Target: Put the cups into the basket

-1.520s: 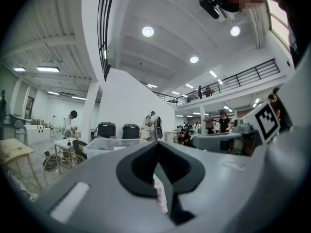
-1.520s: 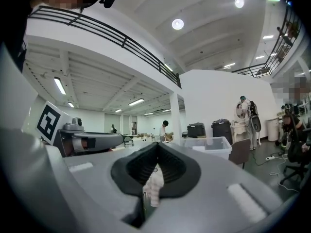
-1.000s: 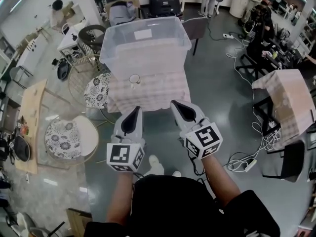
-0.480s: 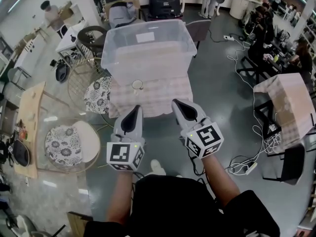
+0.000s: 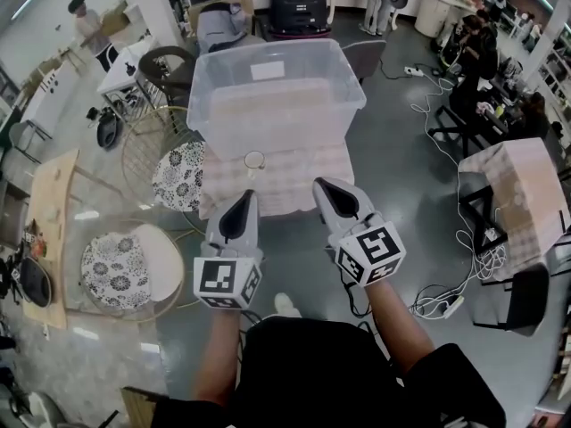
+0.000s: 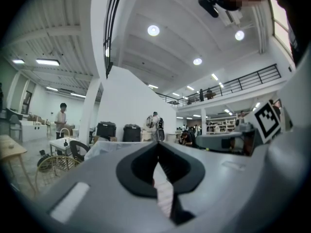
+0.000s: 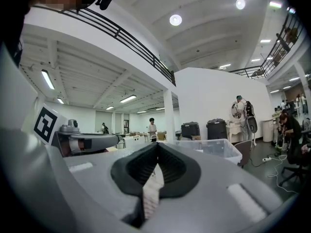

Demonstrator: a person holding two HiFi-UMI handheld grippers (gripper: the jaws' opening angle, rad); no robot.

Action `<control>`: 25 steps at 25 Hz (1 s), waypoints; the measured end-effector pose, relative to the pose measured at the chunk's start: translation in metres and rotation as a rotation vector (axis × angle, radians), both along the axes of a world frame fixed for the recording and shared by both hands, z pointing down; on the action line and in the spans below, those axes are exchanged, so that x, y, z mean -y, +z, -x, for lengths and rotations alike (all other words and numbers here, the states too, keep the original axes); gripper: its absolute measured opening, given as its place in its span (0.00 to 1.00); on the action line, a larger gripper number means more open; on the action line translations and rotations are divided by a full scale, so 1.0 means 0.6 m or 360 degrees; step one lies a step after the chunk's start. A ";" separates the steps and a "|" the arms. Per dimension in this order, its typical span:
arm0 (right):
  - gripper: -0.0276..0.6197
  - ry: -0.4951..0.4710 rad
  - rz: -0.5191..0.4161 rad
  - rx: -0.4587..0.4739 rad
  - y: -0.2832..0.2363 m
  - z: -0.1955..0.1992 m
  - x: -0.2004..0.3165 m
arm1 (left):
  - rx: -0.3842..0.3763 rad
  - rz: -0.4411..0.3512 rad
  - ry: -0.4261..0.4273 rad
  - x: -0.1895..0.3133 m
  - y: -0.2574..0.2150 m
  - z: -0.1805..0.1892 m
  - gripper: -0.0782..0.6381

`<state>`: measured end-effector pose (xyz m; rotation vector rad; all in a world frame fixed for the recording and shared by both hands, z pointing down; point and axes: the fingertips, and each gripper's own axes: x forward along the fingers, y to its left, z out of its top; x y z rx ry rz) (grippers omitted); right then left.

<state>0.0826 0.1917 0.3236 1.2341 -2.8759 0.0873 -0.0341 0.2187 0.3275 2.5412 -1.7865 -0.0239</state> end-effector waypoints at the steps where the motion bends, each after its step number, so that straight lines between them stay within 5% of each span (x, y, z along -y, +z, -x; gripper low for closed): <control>1: 0.05 0.0003 -0.0004 -0.0001 -0.001 0.005 0.004 | 0.0007 -0.0005 0.0003 0.004 -0.002 0.005 0.12; 25: 0.05 0.0072 -0.0021 -0.0080 0.001 0.112 0.054 | 0.0012 -0.0030 0.0064 0.050 0.002 0.120 0.12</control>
